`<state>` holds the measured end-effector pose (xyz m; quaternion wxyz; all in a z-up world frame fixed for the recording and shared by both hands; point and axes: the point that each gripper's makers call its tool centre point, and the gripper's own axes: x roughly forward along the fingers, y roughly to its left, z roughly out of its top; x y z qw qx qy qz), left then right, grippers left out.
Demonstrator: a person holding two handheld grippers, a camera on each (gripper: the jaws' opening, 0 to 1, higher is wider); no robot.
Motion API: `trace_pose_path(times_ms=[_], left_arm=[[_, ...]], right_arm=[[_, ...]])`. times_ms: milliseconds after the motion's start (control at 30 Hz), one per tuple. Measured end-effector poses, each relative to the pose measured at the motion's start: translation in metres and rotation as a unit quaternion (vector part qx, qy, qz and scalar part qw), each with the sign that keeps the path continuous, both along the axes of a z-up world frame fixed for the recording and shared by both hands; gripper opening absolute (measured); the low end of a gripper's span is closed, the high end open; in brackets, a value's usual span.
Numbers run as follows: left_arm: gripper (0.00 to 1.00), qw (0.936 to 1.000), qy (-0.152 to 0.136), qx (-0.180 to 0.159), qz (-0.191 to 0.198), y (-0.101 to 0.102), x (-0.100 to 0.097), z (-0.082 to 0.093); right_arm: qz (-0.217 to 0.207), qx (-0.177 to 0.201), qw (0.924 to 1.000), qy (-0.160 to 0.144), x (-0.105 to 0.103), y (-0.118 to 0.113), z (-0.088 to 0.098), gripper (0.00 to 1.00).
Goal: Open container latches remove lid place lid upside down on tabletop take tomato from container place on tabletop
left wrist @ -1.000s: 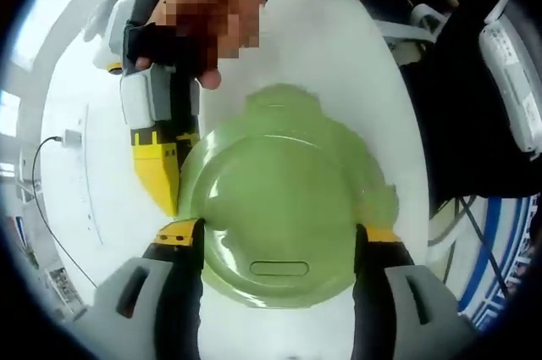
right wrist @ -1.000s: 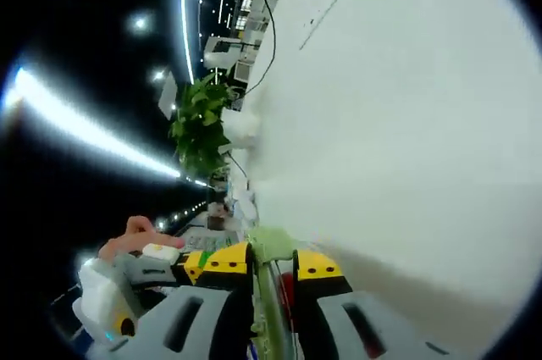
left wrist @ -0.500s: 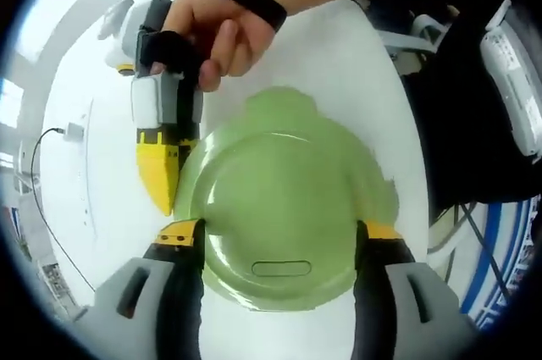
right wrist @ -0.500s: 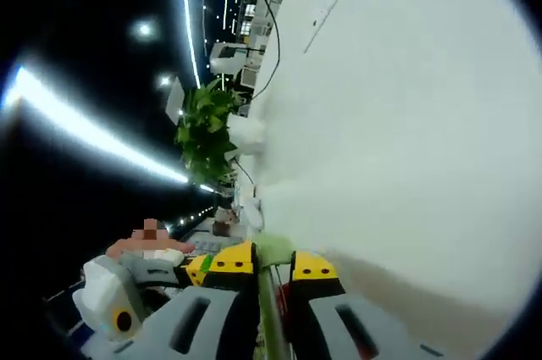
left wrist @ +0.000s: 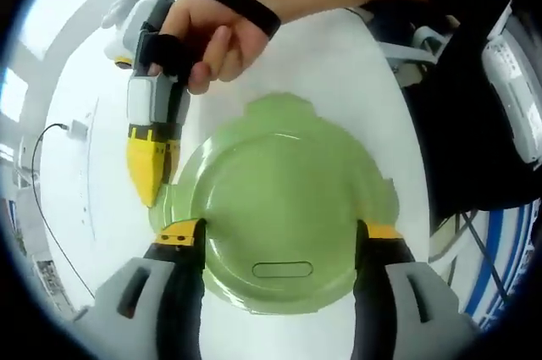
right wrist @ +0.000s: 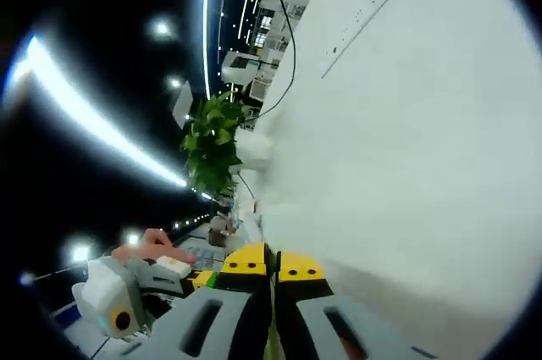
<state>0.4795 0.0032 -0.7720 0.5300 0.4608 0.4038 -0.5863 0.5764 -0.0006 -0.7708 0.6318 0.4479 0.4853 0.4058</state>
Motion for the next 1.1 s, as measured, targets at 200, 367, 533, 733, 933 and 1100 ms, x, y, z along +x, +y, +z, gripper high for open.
trace_pose_path(times_ms=[200,367,533,733,933,1100], left_arm=[[0.62,0.9999,-0.002,0.011,0.000,0.000,-0.001,0.000],[0.63,0.9999,-0.003,0.007,0.007,0.000,-0.001,0.002],[0.64,0.9991,0.007,-0.037,0.018,0.000,-0.003,0.005],[0.64,0.9983,0.005,-0.055,0.017,-0.001,-0.004,0.006],[0.64,0.9986,0.001,-0.046,0.028,0.002,-0.005,0.007],[0.64,0.9961,-0.006,-0.079,0.039,0.004,-0.005,0.012]], right_arm=[[-0.006,-0.050,0.9888,-0.140,0.011,-0.003,-0.004,0.01],[-0.012,-0.078,0.9799,-0.183,0.002,-0.003,-0.002,0.03],[-0.053,-0.092,0.9797,-0.170,0.025,-0.001,-0.007,0.06],[-0.066,-0.088,0.9730,-0.203,0.024,-0.005,-0.004,0.09],[-0.059,-0.120,0.9442,-0.301,0.007,-0.014,0.011,0.09],[-0.049,-0.141,0.9239,-0.352,-0.007,-0.017,0.022,0.11]])
